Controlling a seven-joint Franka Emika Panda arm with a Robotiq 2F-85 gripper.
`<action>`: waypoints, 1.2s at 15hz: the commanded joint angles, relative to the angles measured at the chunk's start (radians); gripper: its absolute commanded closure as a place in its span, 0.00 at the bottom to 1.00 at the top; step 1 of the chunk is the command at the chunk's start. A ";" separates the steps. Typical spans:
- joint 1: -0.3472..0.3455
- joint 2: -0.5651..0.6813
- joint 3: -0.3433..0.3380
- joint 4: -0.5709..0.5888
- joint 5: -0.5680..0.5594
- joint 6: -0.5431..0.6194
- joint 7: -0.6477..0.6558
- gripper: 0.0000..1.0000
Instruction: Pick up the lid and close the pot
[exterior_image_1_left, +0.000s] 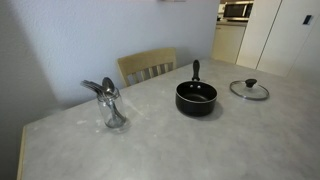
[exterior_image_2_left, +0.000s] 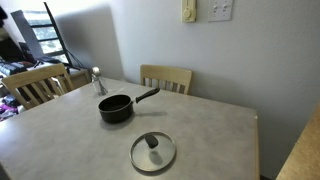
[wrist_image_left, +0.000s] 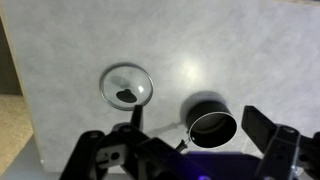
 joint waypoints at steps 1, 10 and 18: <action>0.053 0.090 -0.053 0.044 -0.007 -0.032 -0.182 0.00; 0.028 0.152 -0.034 0.053 0.010 -0.032 -0.370 0.00; 0.028 0.332 -0.063 0.048 -0.138 0.200 -0.598 0.00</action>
